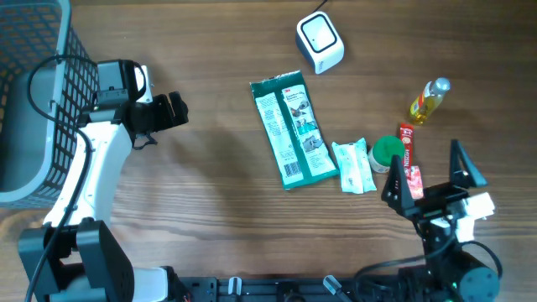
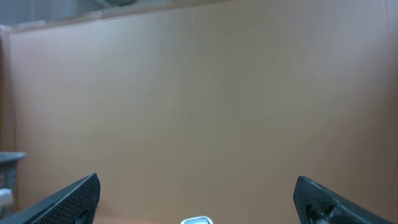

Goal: Scan the item barcode

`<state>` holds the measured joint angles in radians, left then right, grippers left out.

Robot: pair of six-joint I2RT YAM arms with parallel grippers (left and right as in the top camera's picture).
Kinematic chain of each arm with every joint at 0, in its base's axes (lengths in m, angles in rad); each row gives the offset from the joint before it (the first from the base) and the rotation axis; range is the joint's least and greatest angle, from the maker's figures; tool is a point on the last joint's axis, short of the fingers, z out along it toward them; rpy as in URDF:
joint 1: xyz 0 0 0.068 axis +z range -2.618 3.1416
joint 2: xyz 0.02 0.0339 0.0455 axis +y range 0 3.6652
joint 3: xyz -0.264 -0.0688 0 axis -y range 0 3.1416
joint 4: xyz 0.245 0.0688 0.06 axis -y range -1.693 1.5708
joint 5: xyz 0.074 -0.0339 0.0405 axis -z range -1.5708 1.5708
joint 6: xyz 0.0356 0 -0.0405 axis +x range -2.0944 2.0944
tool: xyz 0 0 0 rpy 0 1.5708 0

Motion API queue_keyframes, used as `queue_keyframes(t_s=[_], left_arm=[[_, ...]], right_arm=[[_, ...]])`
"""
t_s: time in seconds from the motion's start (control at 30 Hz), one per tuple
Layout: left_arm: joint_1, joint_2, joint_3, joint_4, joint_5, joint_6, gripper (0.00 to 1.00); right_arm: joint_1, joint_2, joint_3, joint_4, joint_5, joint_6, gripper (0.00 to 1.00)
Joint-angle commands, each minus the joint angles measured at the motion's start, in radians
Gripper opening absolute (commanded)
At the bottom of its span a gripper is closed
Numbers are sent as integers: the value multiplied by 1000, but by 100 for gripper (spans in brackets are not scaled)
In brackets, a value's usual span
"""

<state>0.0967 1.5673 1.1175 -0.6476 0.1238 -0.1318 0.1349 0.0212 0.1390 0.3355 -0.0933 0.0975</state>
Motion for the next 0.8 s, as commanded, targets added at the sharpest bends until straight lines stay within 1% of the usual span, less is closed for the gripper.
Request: queue_keyframes(t_s=[0.0,0.13,0.33,0.77], left_arm=[[5,0,3,1,-6,13,100],[5,0,3,1,-6,13,100],[5,0,3,1,-6,13,100],[5,0,3,1,-6,13,100]], right_arm=[[-6,-18,-55,-2,5,-23,100],[-5,-18,-128,-19,33,-17,100],[-3,-18,-134,-342,47,-16,100],[-2,-18,-134,-334,43,-17,100]])
